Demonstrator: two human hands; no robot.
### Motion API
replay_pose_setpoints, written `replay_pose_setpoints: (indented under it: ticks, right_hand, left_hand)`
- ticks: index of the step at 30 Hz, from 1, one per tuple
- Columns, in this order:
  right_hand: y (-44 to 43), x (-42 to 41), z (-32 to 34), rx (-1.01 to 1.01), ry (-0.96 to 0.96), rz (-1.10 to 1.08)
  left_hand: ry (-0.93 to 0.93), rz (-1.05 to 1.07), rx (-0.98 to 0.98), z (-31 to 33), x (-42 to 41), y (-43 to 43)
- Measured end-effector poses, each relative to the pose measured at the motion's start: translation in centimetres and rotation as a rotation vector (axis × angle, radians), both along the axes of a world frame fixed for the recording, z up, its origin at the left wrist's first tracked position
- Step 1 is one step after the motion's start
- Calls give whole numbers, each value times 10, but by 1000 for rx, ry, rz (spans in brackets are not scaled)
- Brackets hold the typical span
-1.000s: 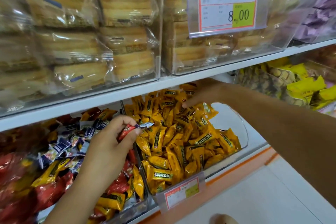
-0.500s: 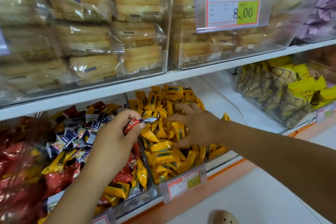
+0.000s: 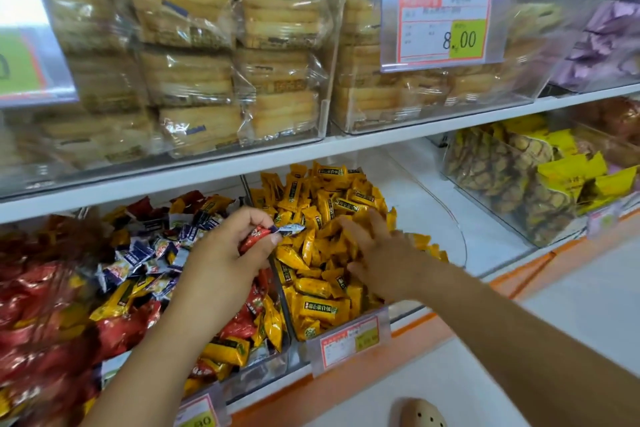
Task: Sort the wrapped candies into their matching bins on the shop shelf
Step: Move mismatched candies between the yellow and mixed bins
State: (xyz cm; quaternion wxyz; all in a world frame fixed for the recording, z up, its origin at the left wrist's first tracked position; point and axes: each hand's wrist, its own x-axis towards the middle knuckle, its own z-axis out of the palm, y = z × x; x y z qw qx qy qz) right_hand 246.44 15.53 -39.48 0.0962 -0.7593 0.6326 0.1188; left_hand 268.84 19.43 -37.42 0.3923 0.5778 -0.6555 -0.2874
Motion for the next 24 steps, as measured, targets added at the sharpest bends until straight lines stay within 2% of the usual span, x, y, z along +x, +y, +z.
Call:
replay_pose_setpoints:
  ticks: [4, 7, 8, 10, 11, 12, 15, 18, 21, 24]
  right_hand:
    - [9, 9, -2, -37, -278, 36]
    - [29, 10, 25, -355, -585, 53]
    - [40, 19, 35, -354, -745, 43]
    - [61, 43, 50, -136, -1068, 47]
    - [69, 55, 53, -32, -1164, 61]
    - [75, 64, 51, -2, -1201, 80]
    - [75, 85, 47, -93, -1245, 44]
    - [66, 102, 51, -219, -1181, 52]
    - [60, 120, 52, -176, -1102, 121]
    - [63, 131, 44, -163, -1015, 181]
  left_hand:
    - [29, -6, 39, 6, 2, 11]
    - [100, -4, 87, 10, 5, 23]
    - [136, 1, 103, 13, 6, 28]
    - [198, 6, 122, 16, 7, 38]
    - [224, 11, 128, 18, 8, 44]
    - [247, 19, 137, 19, 10, 49]
    - [255, 67, 157, 20, 25, 63]
    - [177, 186, 70, 24, 50, 76]
    - [150, 330, -19, 30, 79, 88]
    - [150, 396, 2, 25, 104, 100]
